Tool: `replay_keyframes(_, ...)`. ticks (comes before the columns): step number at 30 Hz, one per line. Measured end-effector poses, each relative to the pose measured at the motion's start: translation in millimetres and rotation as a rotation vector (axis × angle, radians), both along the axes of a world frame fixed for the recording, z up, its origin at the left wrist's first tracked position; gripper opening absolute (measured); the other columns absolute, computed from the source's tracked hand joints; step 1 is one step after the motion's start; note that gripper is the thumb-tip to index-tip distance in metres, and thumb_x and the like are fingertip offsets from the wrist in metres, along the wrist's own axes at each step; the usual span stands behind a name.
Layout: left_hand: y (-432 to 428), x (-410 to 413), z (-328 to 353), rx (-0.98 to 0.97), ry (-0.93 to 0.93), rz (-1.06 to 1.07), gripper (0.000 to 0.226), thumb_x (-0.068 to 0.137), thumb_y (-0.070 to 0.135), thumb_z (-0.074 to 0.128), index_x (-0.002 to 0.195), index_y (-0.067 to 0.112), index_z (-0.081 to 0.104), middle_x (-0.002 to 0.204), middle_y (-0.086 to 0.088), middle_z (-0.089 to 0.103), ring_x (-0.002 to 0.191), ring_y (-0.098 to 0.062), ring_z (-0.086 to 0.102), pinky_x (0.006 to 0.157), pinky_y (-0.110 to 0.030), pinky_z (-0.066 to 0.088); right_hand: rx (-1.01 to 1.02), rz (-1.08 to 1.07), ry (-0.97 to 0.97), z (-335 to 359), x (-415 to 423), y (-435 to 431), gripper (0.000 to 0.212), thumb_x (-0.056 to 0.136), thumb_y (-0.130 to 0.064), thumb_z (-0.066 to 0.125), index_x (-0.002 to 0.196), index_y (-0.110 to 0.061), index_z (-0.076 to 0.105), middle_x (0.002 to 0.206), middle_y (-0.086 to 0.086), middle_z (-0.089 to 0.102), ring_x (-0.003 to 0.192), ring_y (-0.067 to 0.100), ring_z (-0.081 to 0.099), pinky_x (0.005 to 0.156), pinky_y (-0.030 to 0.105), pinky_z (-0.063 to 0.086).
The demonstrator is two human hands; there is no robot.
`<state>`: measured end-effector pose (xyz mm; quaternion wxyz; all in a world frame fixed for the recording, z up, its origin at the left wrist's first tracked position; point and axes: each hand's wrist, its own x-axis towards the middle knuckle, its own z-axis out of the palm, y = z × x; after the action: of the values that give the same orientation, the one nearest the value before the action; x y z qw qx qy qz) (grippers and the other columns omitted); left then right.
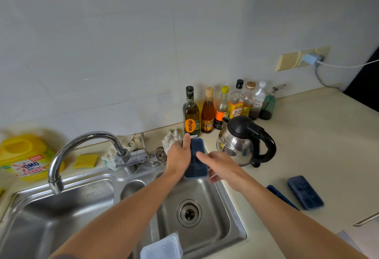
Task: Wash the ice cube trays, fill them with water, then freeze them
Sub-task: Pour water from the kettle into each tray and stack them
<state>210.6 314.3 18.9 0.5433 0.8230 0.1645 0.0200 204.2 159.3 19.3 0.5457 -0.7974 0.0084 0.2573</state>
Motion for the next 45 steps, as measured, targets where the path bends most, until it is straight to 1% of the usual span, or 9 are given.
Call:
replay_keyframes(4,6,10,1,0.103,-0.056,0.0,0.052,0.103,0.058,0.03,0.085,0.016,0.055,0.082,-0.005,0.067,0.074,-0.018,0.064,0.061,-0.029,0.046,0.083,0.052,-0.017,1,-4,-2,0.024,0.096,-0.035,0.068,0.095,-0.011,0.07,0.078,0.005,0.075,0.067,0.016,0.072,0.065,0.029,0.059)
replay_keyframes(8,6,11,-3,0.051,-0.03,-0.015,0.054,0.103,0.059,0.03,0.083,0.016,0.057,0.077,-0.001,0.065,0.069,-0.013,0.063,0.057,-0.023,0.043,0.067,0.056,-0.05,2,-4,-1,0.022,0.096,-0.03,0.068,0.089,-0.009,0.069,0.064,-0.002,0.07,0.06,0.01,0.067,0.06,0.023,0.056)
replay_keyframes(14,9,6,-2,-0.172,0.119,-0.035,0.062,0.1,0.068,0.024,0.106,0.019,0.063,0.104,-0.01,0.072,0.095,-0.024,0.07,0.087,-0.042,0.058,0.055,0.03,-0.047,-3,-4,3,0.023,0.098,-0.03,0.065,0.089,-0.009,0.07,0.062,-0.003,0.07,0.058,0.008,0.065,0.057,0.02,0.053)
replay_keyframes(19,7,-12,-5,-0.129,0.208,-0.096,0.061,0.1,0.067,0.029,0.112,0.016,0.06,0.104,-0.012,0.07,0.086,-0.029,0.073,0.067,-0.047,0.064,0.058,-0.037,-0.051,-7,-6,3,0.026,0.1,-0.028,0.061,0.089,-0.007,0.071,0.064,0.0,0.07,0.057,0.01,0.064,0.057,0.022,0.054)
replay_keyframes(25,10,-24,-12,-0.067,0.245,-0.178,0.052,0.105,0.053,0.034,0.106,0.008,0.061,0.086,-0.012,0.071,0.064,-0.025,0.073,0.057,-0.039,0.063,-0.041,-0.159,-0.023,-5,-1,6,0.047,0.095,-0.059,0.059,0.093,-0.014,0.071,0.082,0.004,0.077,0.068,0.015,0.075,0.063,0.027,0.061)
replay_keyframes(29,5,-35,-20,-0.006,0.232,-0.463,0.051,0.103,0.056,0.039,0.101,0.01,0.062,0.088,-0.011,0.073,0.072,-0.031,0.075,0.054,-0.04,0.061,-0.139,-0.303,-0.004,-2,18,7,0.064,0.089,-0.075,0.052,0.093,-0.013,0.07,0.089,0.008,0.072,0.08,0.021,0.071,0.069,0.037,0.062)
replay_keyframes(35,2,-44,-26,0.018,0.299,-0.62,0.046,0.1,0.06,0.044,0.089,0.018,0.057,0.082,-0.007,0.068,0.068,-0.027,0.074,0.05,-0.034,0.06,-0.425,-0.045,-0.293,-19,23,10,0.07,0.09,-0.072,0.052,0.043,-0.022,0.04,0.035,-0.009,0.044,0.038,0.002,0.05,0.055,0.03,0.037)
replay_keyframes(42,5,-41,-32,0.012,0.247,-0.625,0.042,0.101,0.058,0.045,0.084,0.021,0.057,0.077,-0.001,0.066,0.056,-0.013,0.07,0.045,-0.026,0.054,-0.415,-0.053,-0.318,-26,26,9,0.068,0.091,-0.07,0.054,0.045,-0.022,0.038,0.033,-0.009,0.039,0.035,0.002,0.045,0.054,0.027,0.038)
replay_keyframes(45,5,-35,-34,-0.022,0.225,-0.577,0.043,0.101,0.056,0.045,0.094,0.017,0.06,0.086,-0.003,0.069,0.066,-0.015,0.073,0.049,-0.029,0.057,-0.38,-0.086,-0.254,-21,27,5,0.065,0.092,-0.072,0.05,0.054,-0.02,0.046,0.05,-0.007,0.049,0.049,0.005,0.051,0.054,0.026,0.04)
